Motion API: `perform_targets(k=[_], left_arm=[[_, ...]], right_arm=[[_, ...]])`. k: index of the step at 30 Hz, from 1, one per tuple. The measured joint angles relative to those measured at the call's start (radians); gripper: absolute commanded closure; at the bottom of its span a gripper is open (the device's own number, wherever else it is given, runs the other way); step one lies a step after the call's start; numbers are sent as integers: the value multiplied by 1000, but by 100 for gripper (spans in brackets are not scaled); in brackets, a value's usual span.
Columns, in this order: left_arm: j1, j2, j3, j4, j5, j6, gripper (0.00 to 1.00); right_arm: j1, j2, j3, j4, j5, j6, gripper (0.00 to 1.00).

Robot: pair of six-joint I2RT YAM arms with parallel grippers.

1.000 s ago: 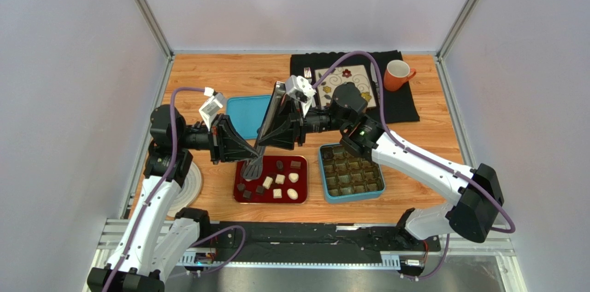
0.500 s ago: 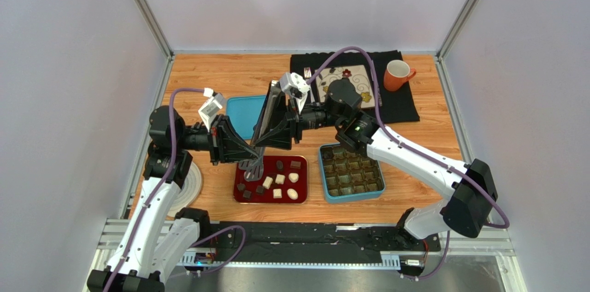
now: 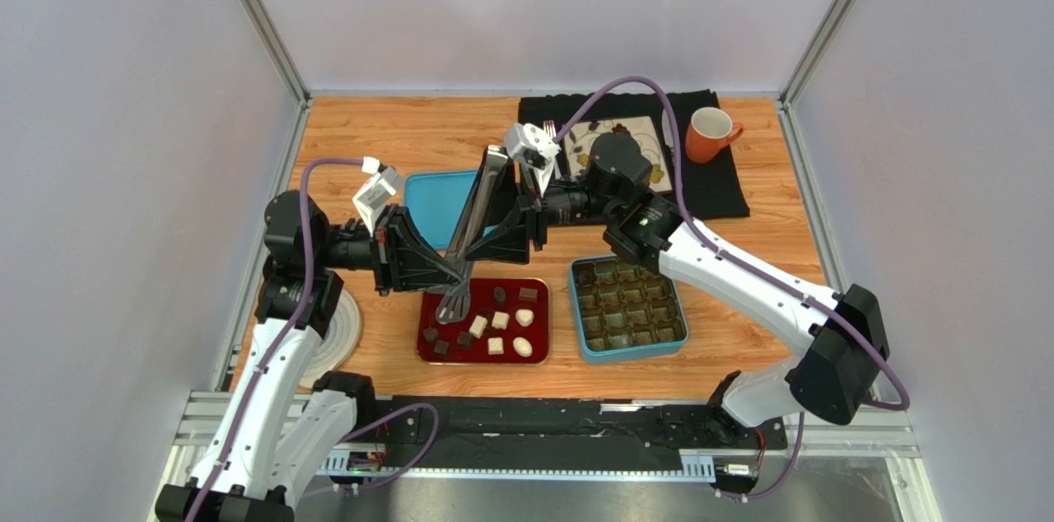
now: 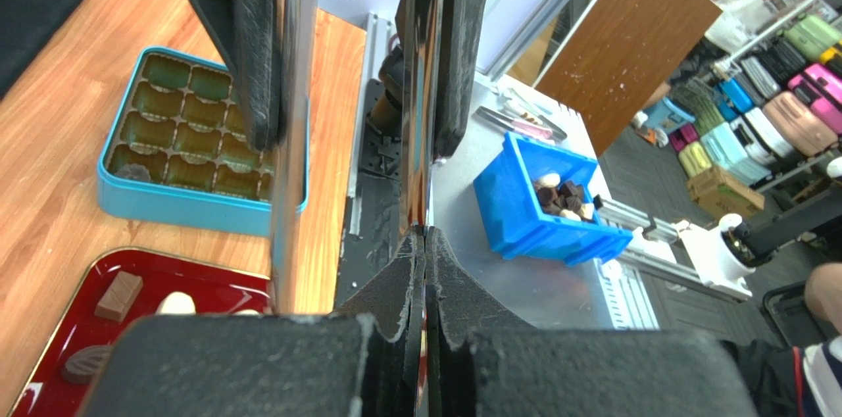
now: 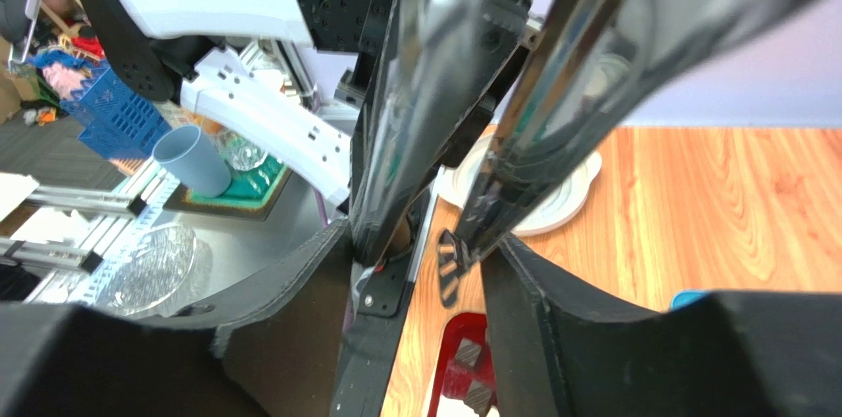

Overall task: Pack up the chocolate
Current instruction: Pick up the fake chocolate from the plate.

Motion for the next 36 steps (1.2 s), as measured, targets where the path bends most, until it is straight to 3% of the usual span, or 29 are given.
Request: perform_targets(k=[13,24,30,36], left_arm=[[0,-12,0,3,5,-4,100],[0,-20,0,5,8,-8,100],[0,-20,0,5,6,-16,100],[0,-21,0,18,4,-27,100]], right_arm=[[-10,73,-68,420,14,340,43],[-10,101,-68,487,-13,434,37],[-10,140,-64,576,-29,517,51],[-10,150,-39,591,-59,540,45]])
